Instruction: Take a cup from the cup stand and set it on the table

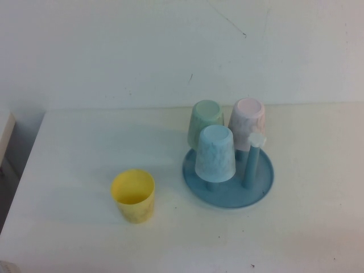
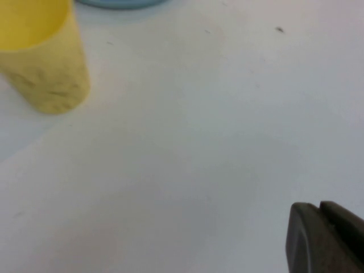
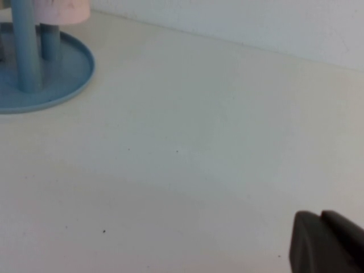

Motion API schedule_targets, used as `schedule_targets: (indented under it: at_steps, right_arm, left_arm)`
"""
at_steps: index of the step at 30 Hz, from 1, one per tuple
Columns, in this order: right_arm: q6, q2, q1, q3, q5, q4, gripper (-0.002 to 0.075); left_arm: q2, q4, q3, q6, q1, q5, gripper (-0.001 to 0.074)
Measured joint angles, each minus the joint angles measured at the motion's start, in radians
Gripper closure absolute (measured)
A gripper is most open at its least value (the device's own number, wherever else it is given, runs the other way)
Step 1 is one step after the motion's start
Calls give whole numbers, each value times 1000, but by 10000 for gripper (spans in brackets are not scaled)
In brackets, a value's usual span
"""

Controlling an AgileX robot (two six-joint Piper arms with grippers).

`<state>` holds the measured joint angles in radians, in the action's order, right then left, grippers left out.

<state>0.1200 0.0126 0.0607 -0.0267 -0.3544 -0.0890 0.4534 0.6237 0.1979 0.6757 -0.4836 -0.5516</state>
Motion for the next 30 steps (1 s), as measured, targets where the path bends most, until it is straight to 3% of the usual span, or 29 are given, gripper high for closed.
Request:
schedule_targets:
  at_steps: [2,7,9,15,22,25,30]
  right_arm:
    - [0,0,0,0,0,0,727]
    - [0,0,0,0,0,0,727]
    - [0,0,0,0,0,0,727]
    - [0,0,0,0,0,0,727]
    - [0,0,0,0,0,0,727]
    - [0,0,0,0,0,0,727]
    - [0,0,0,0,0,0,727]
  left_arm:
    - [-64,-79,-20,-143,0,55,737]
    - [-248,-467,-154,-719,27,365,737]
    - [-304,-559,-200,-801,62,446,737]
    - [-409,-611,-224,-778,243,494,737]
    - [-427,-616,-224,-759,457,427,737]
    - [-428,-604,-224,-752,495,383,737]
    - [-429,-566,-224,-676,460,302,737]
